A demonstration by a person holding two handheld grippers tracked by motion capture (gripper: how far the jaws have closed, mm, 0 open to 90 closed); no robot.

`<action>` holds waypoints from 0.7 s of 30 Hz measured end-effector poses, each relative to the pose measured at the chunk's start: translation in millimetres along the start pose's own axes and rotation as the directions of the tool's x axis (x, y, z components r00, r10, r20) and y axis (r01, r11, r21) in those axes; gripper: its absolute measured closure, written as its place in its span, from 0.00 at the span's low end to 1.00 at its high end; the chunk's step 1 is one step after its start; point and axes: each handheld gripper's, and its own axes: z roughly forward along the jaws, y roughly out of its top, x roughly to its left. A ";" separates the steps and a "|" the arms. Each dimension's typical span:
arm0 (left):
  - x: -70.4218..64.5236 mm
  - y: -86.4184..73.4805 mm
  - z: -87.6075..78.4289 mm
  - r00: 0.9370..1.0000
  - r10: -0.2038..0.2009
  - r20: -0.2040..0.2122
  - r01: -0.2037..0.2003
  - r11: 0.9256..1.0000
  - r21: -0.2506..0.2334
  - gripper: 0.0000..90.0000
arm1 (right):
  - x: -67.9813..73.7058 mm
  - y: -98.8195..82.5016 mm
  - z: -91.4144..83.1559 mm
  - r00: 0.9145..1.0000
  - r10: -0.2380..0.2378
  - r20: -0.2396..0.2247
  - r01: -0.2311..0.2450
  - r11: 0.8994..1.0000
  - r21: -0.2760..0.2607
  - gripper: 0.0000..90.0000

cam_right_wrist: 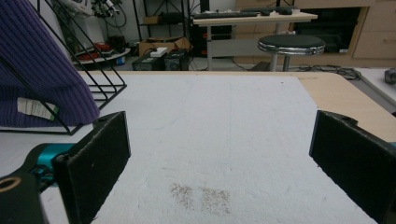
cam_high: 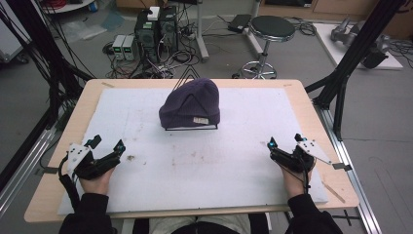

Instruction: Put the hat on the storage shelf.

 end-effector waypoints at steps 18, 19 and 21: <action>-0.9 -0.9 1.3 1.000 -0.005 0.020 0.005 1.000 0.006 0.17 | -1.2 -1.3 1.1 1.000 0.013 -0.012 -0.013 1.000 0.021 0.05; -1.0 -1.0 1.4 1.000 -0.007 0.022 0.007 1.000 0.006 0.17 | -1.4 -1.3 1.1 1.000 0.010 -0.012 -0.010 1.000 0.022 0.05; -0.9 -1.2 1.8 1.000 -0.008 0.024 0.008 1.000 0.007 0.17 | -1.4 -1.4 1.1 1.000 0.012 -0.013 -0.012 1.000 0.024 0.05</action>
